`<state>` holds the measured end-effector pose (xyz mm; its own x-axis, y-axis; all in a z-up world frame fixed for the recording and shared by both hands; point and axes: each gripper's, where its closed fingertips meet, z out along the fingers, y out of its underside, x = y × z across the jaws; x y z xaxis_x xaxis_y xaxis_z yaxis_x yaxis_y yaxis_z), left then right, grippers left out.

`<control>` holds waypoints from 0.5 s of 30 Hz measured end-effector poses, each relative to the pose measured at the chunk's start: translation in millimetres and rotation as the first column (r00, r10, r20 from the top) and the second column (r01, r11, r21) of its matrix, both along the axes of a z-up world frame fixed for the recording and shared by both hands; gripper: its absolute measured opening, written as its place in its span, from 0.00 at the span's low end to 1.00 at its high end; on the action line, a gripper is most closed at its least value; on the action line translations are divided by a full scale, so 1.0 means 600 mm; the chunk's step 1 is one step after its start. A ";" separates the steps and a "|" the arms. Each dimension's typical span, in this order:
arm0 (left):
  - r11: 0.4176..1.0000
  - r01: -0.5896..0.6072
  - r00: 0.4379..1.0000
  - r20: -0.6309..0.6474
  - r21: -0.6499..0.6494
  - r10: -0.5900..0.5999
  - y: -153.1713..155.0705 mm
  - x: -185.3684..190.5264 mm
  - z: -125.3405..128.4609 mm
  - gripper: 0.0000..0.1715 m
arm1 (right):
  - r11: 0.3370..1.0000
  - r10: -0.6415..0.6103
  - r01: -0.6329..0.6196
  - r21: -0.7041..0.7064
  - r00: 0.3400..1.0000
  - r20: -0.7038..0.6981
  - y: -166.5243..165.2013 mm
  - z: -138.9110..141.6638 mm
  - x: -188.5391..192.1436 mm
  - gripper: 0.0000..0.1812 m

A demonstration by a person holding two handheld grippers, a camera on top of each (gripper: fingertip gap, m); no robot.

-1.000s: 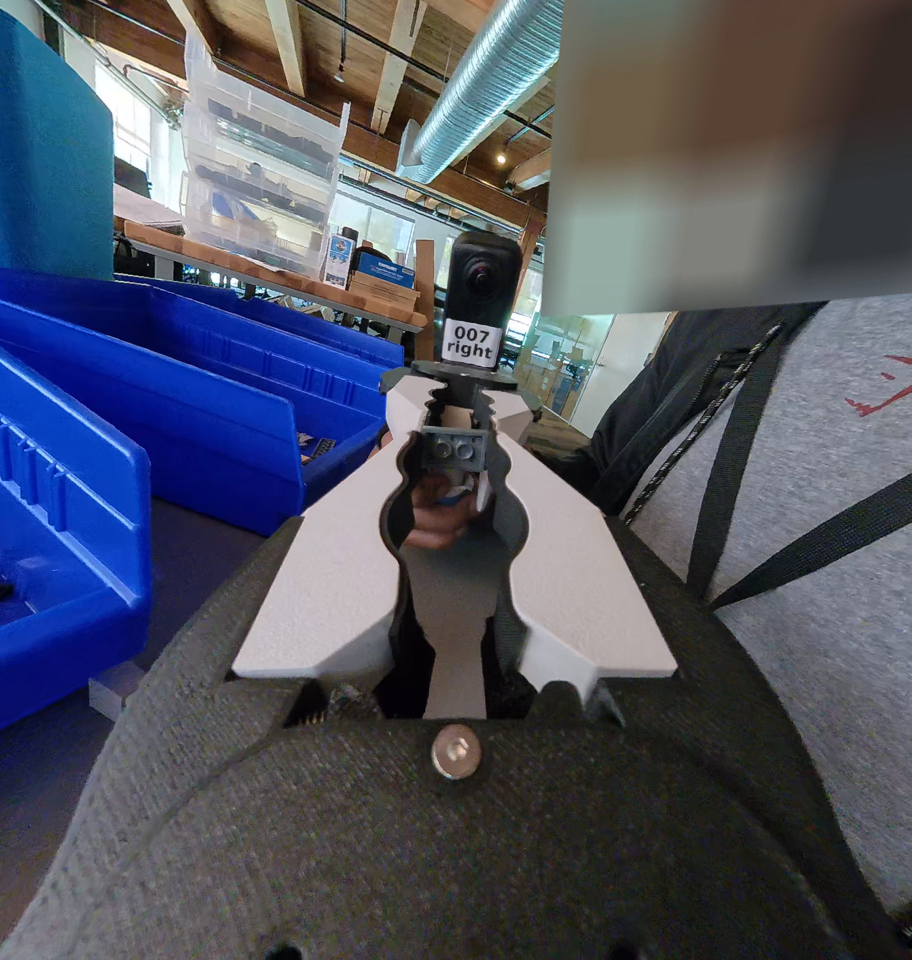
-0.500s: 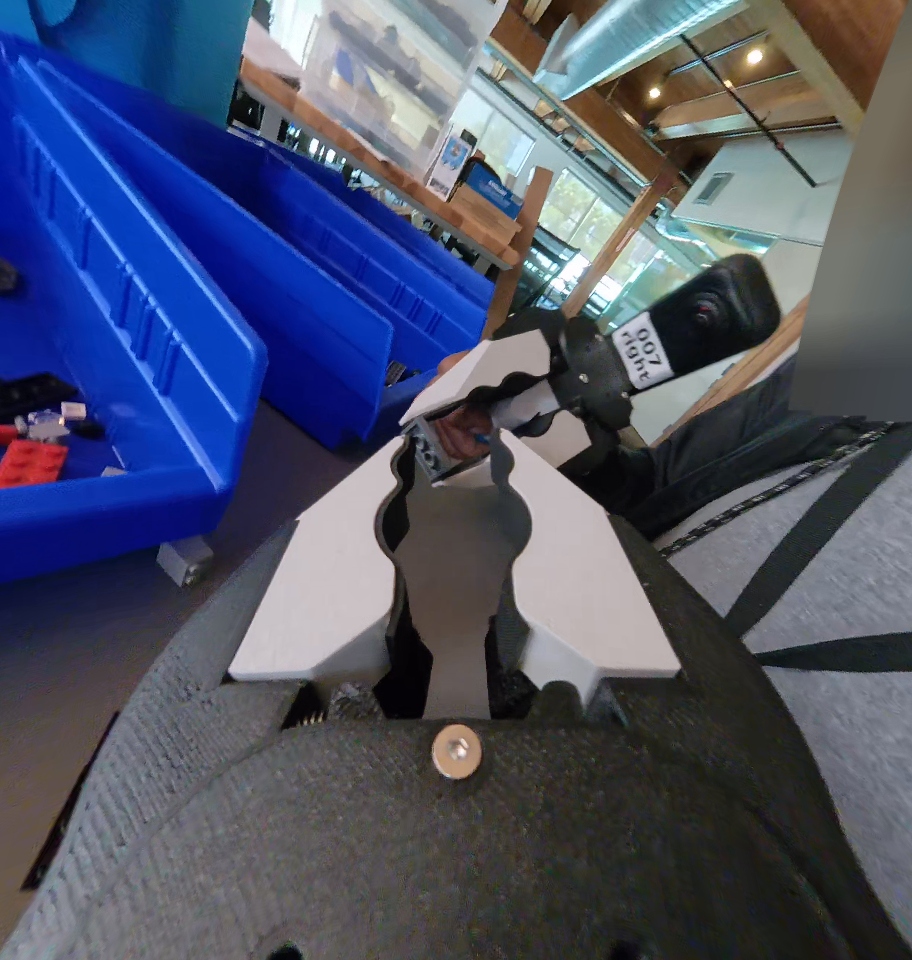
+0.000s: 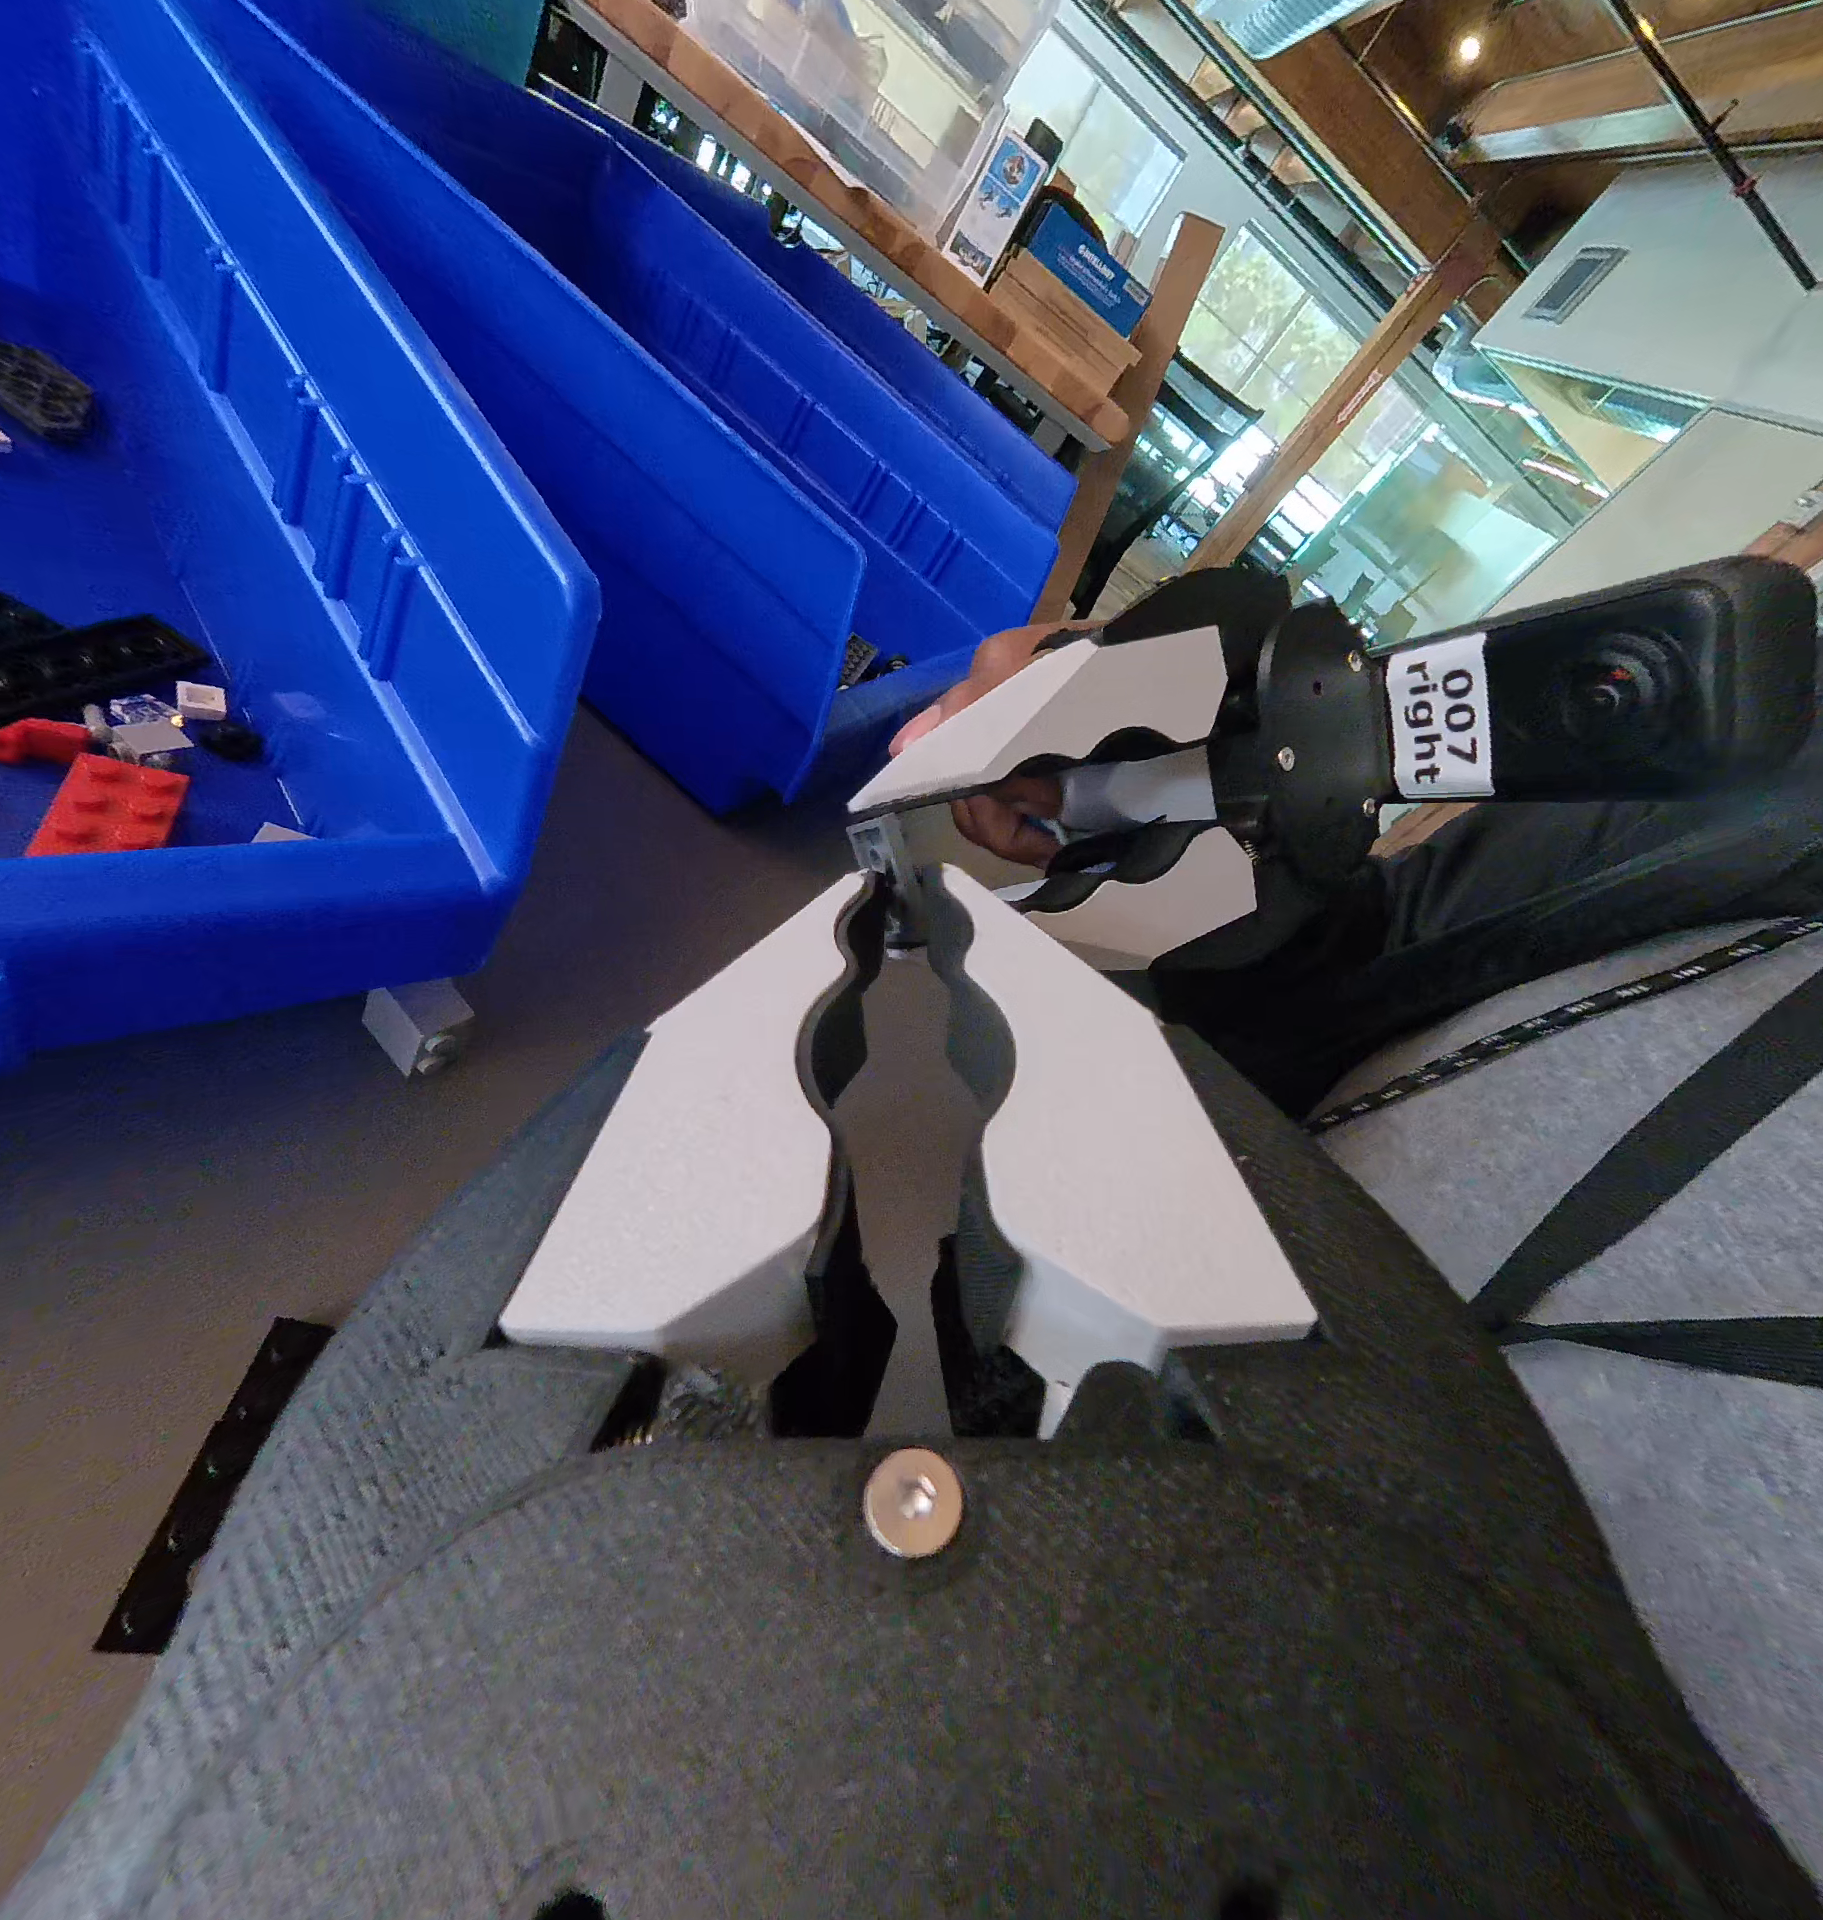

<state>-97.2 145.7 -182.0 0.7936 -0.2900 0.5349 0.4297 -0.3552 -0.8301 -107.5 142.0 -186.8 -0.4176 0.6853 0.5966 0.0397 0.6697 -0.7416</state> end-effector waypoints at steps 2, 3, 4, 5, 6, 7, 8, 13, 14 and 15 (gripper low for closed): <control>1.000 -0.003 1.000 -0.022 -0.008 0.003 0.000 -0.001 -0.003 0.03 | 1.000 -0.001 0.001 0.015 1.000 0.000 0.000 -0.003 0.000 0.14; 1.000 -0.006 0.999 -0.041 -0.010 0.005 0.000 -0.002 -0.005 0.03 | 1.000 -0.002 0.002 0.025 1.000 0.000 0.000 -0.004 0.000 0.14; 1.000 -0.008 0.998 -0.067 -0.014 0.007 0.000 -0.002 -0.007 0.03 | 0.999 -0.001 0.001 0.034 1.000 0.002 0.000 -0.006 0.000 0.14; 1.000 -0.009 0.995 -0.103 -0.020 0.007 0.000 -0.002 -0.011 0.03 | 0.999 0.003 -0.003 0.043 1.000 0.009 0.000 -0.009 0.001 0.14; 1.000 -0.012 0.989 -0.145 -0.026 0.008 0.000 -0.001 -0.014 0.03 | 0.999 0.008 -0.009 0.050 1.000 0.017 0.000 -0.012 0.002 0.14; 0.999 -0.016 0.983 -0.182 -0.029 0.010 0.000 -0.001 -0.017 0.03 | 0.998 0.013 -0.014 0.053 1.000 0.023 -0.001 -0.014 0.003 0.14; 0.999 -0.016 0.978 -0.210 -0.031 0.009 0.000 -0.001 -0.019 0.03 | 0.999 0.019 -0.021 0.050 0.999 0.030 -0.001 -0.015 0.004 0.14; 1.000 -0.007 0.951 -0.309 -0.026 -0.001 0.000 0.005 -0.023 0.03 | 0.998 0.059 -0.060 0.004 0.996 0.067 -0.001 -0.019 0.010 0.13; 1.000 -0.005 0.946 -0.324 -0.028 -0.004 0.000 0.006 -0.024 0.03 | 0.998 0.068 -0.068 -0.005 0.995 0.075 -0.002 -0.020 0.011 0.14; 0.999 -0.002 0.943 -0.334 -0.034 -0.009 0.000 0.007 -0.025 0.03 | 0.997 0.076 -0.075 -0.014 0.994 0.084 -0.002 -0.021 0.012 0.14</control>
<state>-93.1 145.6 -197.0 0.9272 -0.2799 0.2489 0.1286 -0.3860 -0.9135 -100.4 140.9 -199.6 -0.5173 0.6557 0.5500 0.0519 0.6655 -0.7446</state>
